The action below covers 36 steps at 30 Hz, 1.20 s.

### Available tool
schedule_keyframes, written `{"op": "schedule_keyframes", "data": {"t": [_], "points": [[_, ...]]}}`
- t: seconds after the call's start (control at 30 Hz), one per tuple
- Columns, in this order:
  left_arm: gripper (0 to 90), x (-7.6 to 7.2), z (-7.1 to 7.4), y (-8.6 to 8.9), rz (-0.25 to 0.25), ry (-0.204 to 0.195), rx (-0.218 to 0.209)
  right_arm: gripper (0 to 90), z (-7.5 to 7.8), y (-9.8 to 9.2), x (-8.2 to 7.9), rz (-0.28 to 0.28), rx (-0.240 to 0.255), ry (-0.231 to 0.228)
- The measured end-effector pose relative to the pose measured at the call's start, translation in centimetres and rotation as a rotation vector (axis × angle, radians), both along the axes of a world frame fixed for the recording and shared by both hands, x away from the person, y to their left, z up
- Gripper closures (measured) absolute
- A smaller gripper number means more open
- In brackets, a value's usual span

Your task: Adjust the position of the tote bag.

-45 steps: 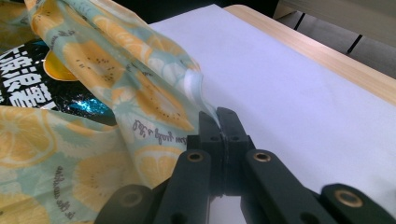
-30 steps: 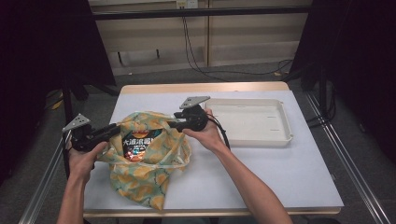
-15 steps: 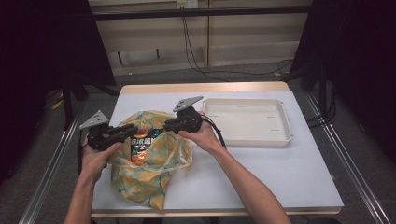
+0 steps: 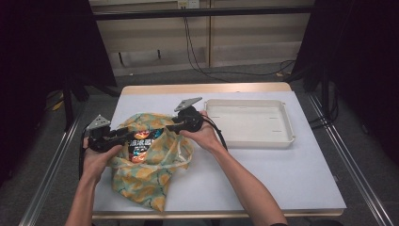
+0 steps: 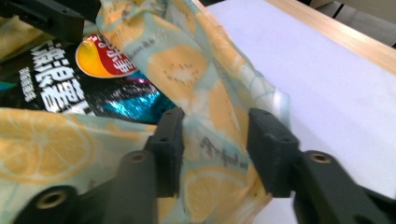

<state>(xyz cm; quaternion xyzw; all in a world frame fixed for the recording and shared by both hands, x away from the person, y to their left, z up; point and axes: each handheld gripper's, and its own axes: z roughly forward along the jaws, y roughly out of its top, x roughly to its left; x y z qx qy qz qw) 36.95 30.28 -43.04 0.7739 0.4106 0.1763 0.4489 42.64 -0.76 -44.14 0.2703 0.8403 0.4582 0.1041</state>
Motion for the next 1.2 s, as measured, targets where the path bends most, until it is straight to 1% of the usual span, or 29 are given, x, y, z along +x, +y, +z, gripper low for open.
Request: {"op": "schedule_keyframes", "data": {"t": [0.03, 0.07, 0.1, 0.17, 0.23, 0.27, 0.3, 0.33, 0.37, 0.4, 0.43, 0.47, 0.53, 0.6, 0.63, 0.7, 0.73, 0.77, 0.8, 0.83, 0.87, 0.9, 0.93, 0.97, 1.03, 1.07, 1.1, 1.13, 1.2], "points": [[60.9, 0.1, -0.1, 0.1, 0.005, 0.000, 0.003, 53.1, -0.2, 0.0, 0.1, 0.006, 0.001, 0.004], [60.7, 0.2, -0.1, 0.3, 0.029, -0.006, 0.010, 51.5, -0.3, 0.1, 0.2, 0.009, 0.004, 0.013], [59.7, 0.2, -0.1, 0.4, 0.036, -0.011, 0.010, 50.7, -0.5, 0.2, 0.2, 0.010, -0.001, 0.013], [57.1, 0.3, -0.1, 0.6, 0.037, -0.009, 0.000, 50.8, -0.7, 0.5, 0.3, 0.007, -0.001, 0.017], [54.6, 0.2, -0.1, 0.8, 0.038, -0.009, -0.001, 54.1, -1.0, 0.8, 0.4, 0.008, -0.001, 0.023], [54.5, 0.1, -0.1, 1.0, 0.049, -0.013, 0.010, 56.1, -1.1, 1.0, 0.4, 0.009, -0.004, 0.028], [54.0, 0.1, -0.1, 1.1, 0.058, -0.015, 0.016, 63.4, -1.1, 1.1, 0.5, 0.005, -0.012, 0.026], [52.6, 0.2, -0.3, 1.2, 0.059, -0.009, 0.000, 69.6, -1.2, 1.2, 0.6, 0.007, -0.016, 0.030], [51.5, 0.3, -0.3, 1.4, 0.068, -0.008, -0.001, 77.1, -1.2, 1.3, 0.7, 0.000, -0.017, 0.034], [49.7, 0.3, -0.3, 1.6, 0.078, -0.013, 0.003, 81.7, -1.1, 1.3, 1.0, -0.008, -0.017, 0.032], [48.4, 0.3, -0.4, 1.6, 0.077, -0.012, -0.007, 86.0, -0.9, 1.3, 1.2, -0.013, -0.010, 0.033], [47.3, 0.3, -0.3, 1.7, 0.084, -0.016, -0.005, 87.9, -0.8, 1.3, 1.4, -0.014, -0.004, 0.033], [42.8, 0.3, -0.3, 2.0, 0.082, -0.019, -0.030, 89.1, -0.6, 1.3, 1.6, -0.025, -0.003, 0.024], [39.2, 0.4, -0.4, 2.2, 0.092, -0.017, -0.032, 89.2, -0.5, 1.3, 1.8, -0.035, -0.001, 0.021], [37.2, 0.5, -0.4, 2.3, 0.085, -0.010, -0.038, 89.1, -0.5, 1.2, 2.0, -0.039, -0.002, 0.017], [34.1, 0.6, -0.6, 2.4, 0.090, -0.006, -0.039, 89.0, -0.5, 1.2, 2.3, -0.047, -0.001, 0.011], [32.2, 0.8, -0.7, 2.3, 0.103, 0.001, -0.039, 89.0, -0.4, 1.1, 2.3, -0.050, 0.006, 0.010], [31.9, 0.9, -0.8, 2.3, 0.096, 0.005, -0.037, 88.8, -0.3, 1.2, 2.4, -0.047, 0.014, 0.006], [37.4, 1.0, -0.8, 2.2, 0.078, 0.007, -0.026, 88.4, -0.3, 1.2, 2.4, -0.047, 0.012, 0.000], [48.2, 1.1, -0.7, 2.1, 0.083, 0.006, -0.018, 88.3, -0.2, 1.3, 2.5, -0.045, 0.021, -0.005], [58.0, 1.2, -0.5, 2.3, 0.081, 0.006, -0.034, 87.8, -0.1, 1.3, 2.5, -0.044, 0.023, -0.009], [71.0, 1.4, -0.4, 2.5, 0.084, 0.009, -0.066, 87.6, 0.0, 1.4, 2.5, -0.048, 0.021, -0.015], [82.2, 1.6, -0.3, 2.7, 0.067, 0.014, -0.102, 87.5, 0.0, 1.3, 2.6, -0.051, 0.022, -0.014], [86.2, 1.7, -0.2, 2.9, 0.048, 0.013, -0.115, 86.9, 0.0, 1.3, 2.6, -0.061, 0.023, -0.013], [88.5, 1.8, -0.1, 3.0, 0.070, 0.002, -0.093, 85.7, -0.3, 1.2, 2.8, -0.083, 0.022, -0.009], [88.9, 2.0, -0.1, 3.2, 0.081, 0.002, -0.092, 83.9, -0.4, 1.2, 2.9, -0.085, 0.024, -0.005], [89.1, 2.2, -0.1, 3.5, 0.083, 0.003, -0.073, 82.2, -0.8, 1.2, 3.0, -0.093, 0.016, 0.003], [89.3, 2.3, -0.3, 3.8, 0.113, 0.008, -0.087, 82.2, -0.9, 1.2, 3.0, -0.096, 0.007, 0.003], [89.4, 2.3, -0.8, 4.2, 0.121, 0.016, -0.112, 80.8, -1.4, 1.2, 3.1, -0.098, -0.001, 0.008]]}}
